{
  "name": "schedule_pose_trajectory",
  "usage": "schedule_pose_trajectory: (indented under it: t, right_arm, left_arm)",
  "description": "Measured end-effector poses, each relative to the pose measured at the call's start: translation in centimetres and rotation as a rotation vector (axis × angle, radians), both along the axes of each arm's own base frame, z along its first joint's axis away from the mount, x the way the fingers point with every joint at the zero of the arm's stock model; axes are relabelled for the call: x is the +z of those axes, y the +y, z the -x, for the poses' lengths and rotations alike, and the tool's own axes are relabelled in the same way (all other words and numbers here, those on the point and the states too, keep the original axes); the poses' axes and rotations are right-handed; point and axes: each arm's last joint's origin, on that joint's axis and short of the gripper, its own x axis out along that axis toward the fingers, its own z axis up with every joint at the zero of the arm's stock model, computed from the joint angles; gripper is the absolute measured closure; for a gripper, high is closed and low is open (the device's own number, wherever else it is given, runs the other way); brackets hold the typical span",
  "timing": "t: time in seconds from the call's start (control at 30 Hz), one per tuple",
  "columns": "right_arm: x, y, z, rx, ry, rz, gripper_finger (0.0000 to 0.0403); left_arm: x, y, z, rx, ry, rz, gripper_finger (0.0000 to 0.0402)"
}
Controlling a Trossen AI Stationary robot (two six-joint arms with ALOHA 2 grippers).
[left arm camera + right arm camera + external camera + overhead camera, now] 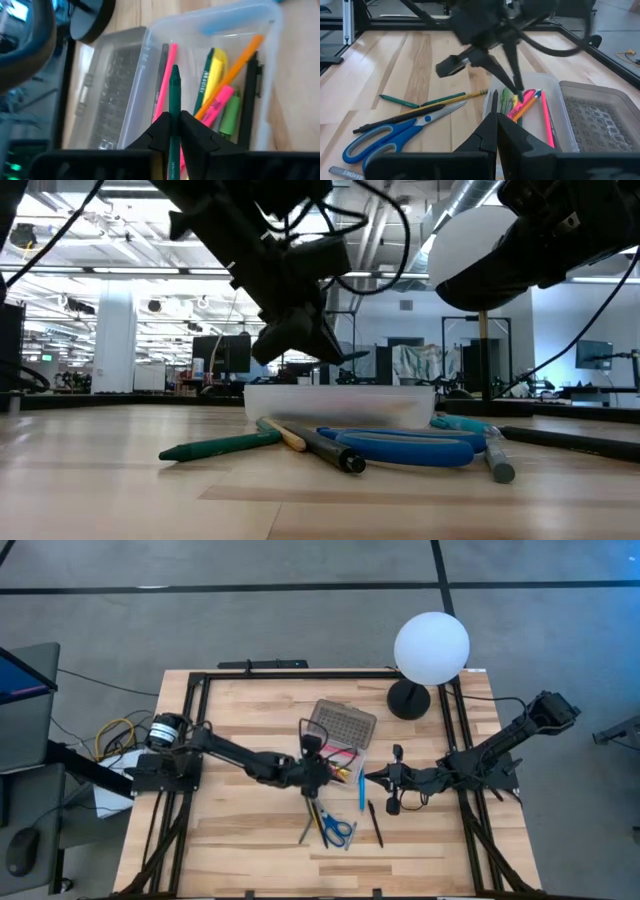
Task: Pick & place school supplies into a supply box
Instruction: Put the green crayon into the gray supply box, then put the black pen into the gray supply box
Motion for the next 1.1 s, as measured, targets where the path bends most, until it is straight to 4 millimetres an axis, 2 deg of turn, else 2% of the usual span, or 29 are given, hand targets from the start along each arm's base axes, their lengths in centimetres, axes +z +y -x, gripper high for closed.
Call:
schedule_pose_trajectory:
  t: [0.23,0.4,0.5,0.67,0.83,1.1]
  right_arm:
    - [0.0,0.0,0.0,0.0,0.0,0.0,0.0403]
    - [-0.1,0.0,0.1,-0.003,0.014,0.001,0.0403]
    - [-0.2,0.0,0.1,-0.006,0.018,-0.003,0.0403]
    - [-0.2,0.0,0.1,-0.006,0.018,-0.003,0.0403]
    - [-0.3,-0.1,0.1,-0.007,0.028,0.0,0.0403]
    - [-0.6,-0.1,0.2,-0.014,0.056,0.0,0.0403]
  left_arm:
    - [-0.1,1.2,-0.2,0.015,-0.007,0.067,0.0286]
    - [-0.1,1.2,-0.2,0.005,-0.002,0.058,0.0257]
    - [-0.1,1.1,-0.2,-0.021,0.007,0.069,0.0279]
    - [-0.1,0.5,-0.2,-0.071,0.024,0.06,0.0385]
    - [-0.2,-1.1,0.0,-0.18,0.05,0.061,0.04]
    - [0.0,-5.7,0.6,-0.479,0.059,0.129,0.0401]
